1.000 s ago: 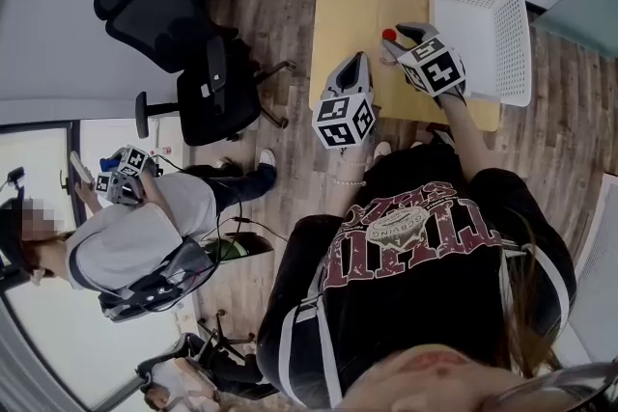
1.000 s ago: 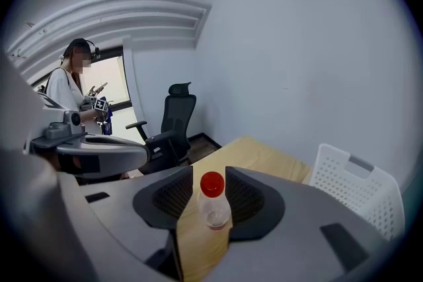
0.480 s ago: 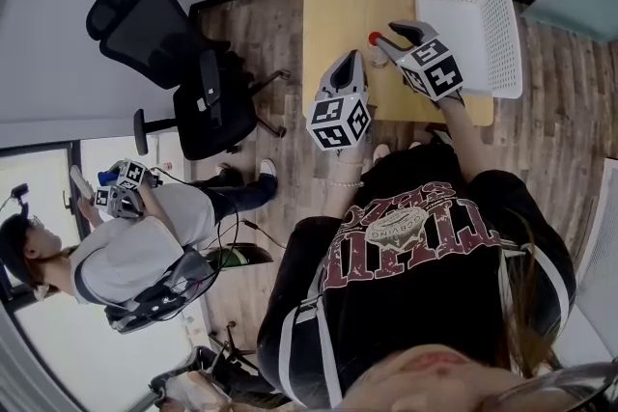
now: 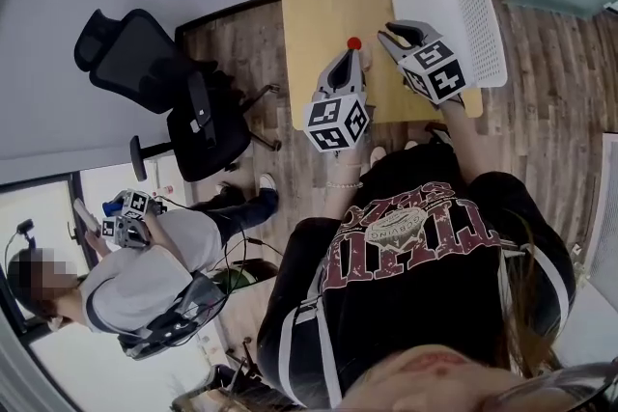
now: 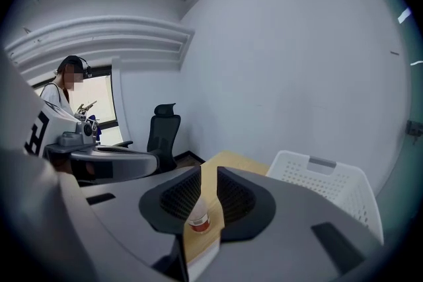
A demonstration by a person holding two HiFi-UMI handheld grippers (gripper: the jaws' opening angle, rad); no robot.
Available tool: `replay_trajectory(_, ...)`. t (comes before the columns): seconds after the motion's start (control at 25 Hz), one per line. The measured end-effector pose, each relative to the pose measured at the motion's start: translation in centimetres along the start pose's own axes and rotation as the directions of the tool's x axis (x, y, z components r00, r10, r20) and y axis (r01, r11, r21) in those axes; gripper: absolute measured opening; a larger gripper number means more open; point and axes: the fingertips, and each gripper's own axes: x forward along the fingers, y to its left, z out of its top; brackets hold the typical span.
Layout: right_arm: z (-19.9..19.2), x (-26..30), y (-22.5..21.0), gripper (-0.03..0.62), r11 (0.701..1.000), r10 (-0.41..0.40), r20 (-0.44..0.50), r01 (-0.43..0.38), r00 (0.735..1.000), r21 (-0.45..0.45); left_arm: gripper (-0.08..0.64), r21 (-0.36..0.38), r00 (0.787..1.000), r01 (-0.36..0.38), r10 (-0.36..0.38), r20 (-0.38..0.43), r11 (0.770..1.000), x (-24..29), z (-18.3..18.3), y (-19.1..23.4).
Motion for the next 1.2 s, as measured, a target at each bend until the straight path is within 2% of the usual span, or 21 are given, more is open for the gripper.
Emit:
replay_trajectory(0.64, 0.4, -4.7, -3.6, 0.032, 0.99, -0.124, 0.058, 0.119, 0.991, 0.082, 0.046, 0.029, 0.991, 0.129, -0.129, -0.031, 0.991, 2.4, 0.8, -4.7)
replay_trajectory(1.2, -2.7, -11.0, -5.5, 0.02, 0.963, -0.216, 0.098, 0.195, 0.972, 0.187, 0.046, 0.065, 0.965, 0.258, -0.253, -0.068, 0.964, 2.8, -1.2, -11.3)
